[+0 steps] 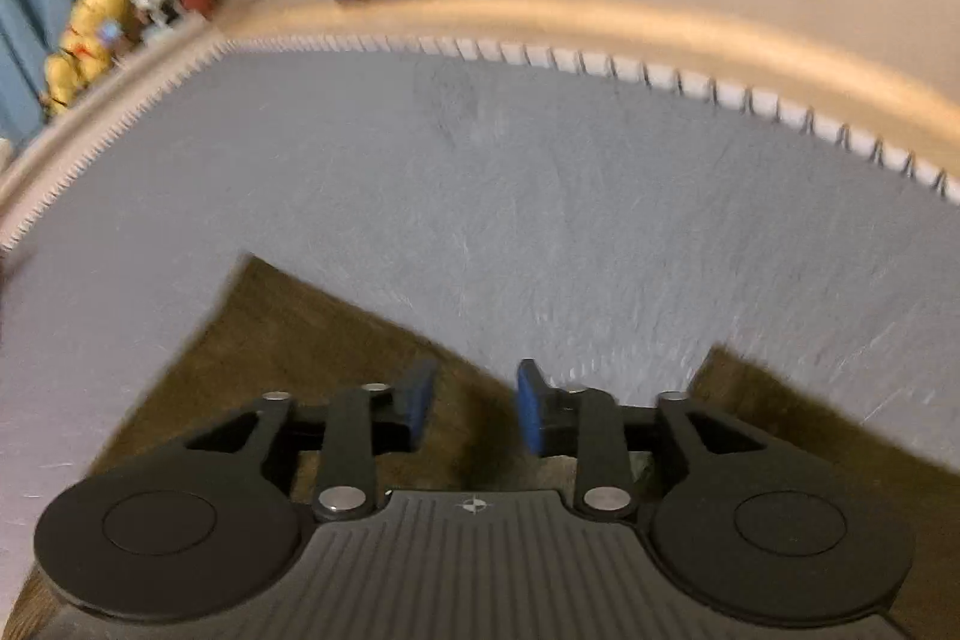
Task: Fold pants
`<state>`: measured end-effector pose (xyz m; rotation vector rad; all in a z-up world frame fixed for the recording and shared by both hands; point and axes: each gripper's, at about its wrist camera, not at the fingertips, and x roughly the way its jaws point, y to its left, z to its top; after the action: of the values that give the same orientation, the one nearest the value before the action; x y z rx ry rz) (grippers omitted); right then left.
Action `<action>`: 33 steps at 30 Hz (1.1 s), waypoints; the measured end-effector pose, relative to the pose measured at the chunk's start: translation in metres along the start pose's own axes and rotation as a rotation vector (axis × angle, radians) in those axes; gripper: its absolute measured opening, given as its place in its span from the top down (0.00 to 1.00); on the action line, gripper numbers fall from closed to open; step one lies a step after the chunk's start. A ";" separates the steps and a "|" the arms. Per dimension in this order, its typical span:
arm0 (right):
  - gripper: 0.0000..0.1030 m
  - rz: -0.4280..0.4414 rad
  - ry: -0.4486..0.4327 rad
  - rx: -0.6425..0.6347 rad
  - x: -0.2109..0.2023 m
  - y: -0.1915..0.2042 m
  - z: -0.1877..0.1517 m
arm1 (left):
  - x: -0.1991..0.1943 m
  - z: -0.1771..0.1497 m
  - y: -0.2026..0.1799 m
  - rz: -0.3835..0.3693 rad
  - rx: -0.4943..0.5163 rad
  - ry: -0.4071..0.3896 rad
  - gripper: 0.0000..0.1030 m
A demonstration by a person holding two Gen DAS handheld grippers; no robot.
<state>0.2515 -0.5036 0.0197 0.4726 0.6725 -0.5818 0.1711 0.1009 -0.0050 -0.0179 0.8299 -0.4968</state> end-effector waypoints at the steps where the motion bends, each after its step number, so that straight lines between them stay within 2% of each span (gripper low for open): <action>1: 0.61 0.019 -0.032 -0.022 -0.015 0.004 -0.001 | -0.012 0.000 0.007 0.022 -0.017 -0.032 0.54; 5: 0.57 0.161 -0.137 -0.100 -0.083 0.031 -0.013 | -0.060 -0.016 0.059 0.152 -0.150 -0.129 0.55; 9: 0.53 0.341 -0.219 -0.200 -0.162 0.064 -0.037 | -0.103 -0.047 0.108 0.286 -0.278 -0.175 0.57; 11: 0.47 0.431 -0.261 -0.261 -0.205 0.083 -0.056 | -0.121 -0.064 0.135 0.323 -0.379 -0.191 0.71; 14: 0.46 0.555 -0.317 -0.346 -0.254 0.107 -0.086 | -0.148 -0.087 0.161 0.372 -0.519 -0.212 0.78; 17: 0.43 0.649 -0.360 -0.425 -0.300 0.125 -0.123 | -0.184 -0.095 0.165 0.408 -0.586 -0.237 0.79; 21: 0.43 0.752 -0.330 -0.492 -0.332 0.145 -0.173 | -0.222 -0.094 0.158 0.461 -0.638 -0.231 0.79; 24: 0.41 0.831 -0.331 -0.560 -0.355 0.153 -0.218 | -0.242 -0.110 0.138 0.484 -0.605 -0.268 0.79; 25: 0.38 0.864 -0.339 -0.592 -0.357 0.158 -0.235 | -0.242 -0.117 0.133 0.490 -0.590 -0.286 0.79; 26: 0.39 0.902 -0.343 -0.645 -0.353 0.161 -0.259 | -0.237 -0.128 0.130 0.496 -0.572 -0.292 0.79; 27: 0.40 0.909 -0.323 -0.697 -0.352 0.165 -0.284 | -0.225 -0.138 0.130 0.491 -0.556 -0.231 0.79; 28: 0.43 0.880 -0.268 -0.742 -0.350 0.172 -0.307 | -0.213 -0.142 0.134 0.494 -0.545 -0.165 0.79; 29: 0.46 0.865 -0.181 -0.774 -0.345 0.182 -0.328 | -0.210 -0.147 0.137 0.511 -0.525 -0.172 0.79; 31: 0.49 0.948 -0.067 -0.832 -0.344 0.192 -0.357 | -0.206 -0.153 0.150 0.552 -0.536 -0.160 0.79; 32: 0.49 0.986 -0.060 -0.903 -0.348 0.198 -0.375 | -0.207 -0.156 0.159 0.550 -0.575 -0.170 0.79; 33: 0.49 0.995 -0.087 -0.956 -0.353 0.202 -0.387 | -0.209 -0.161 0.169 0.535 -0.629 -0.194 0.79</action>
<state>-0.0146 -0.0098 0.0400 -0.1543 0.4774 0.6588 0.0083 0.3682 -0.0027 -0.4070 0.7350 0.2787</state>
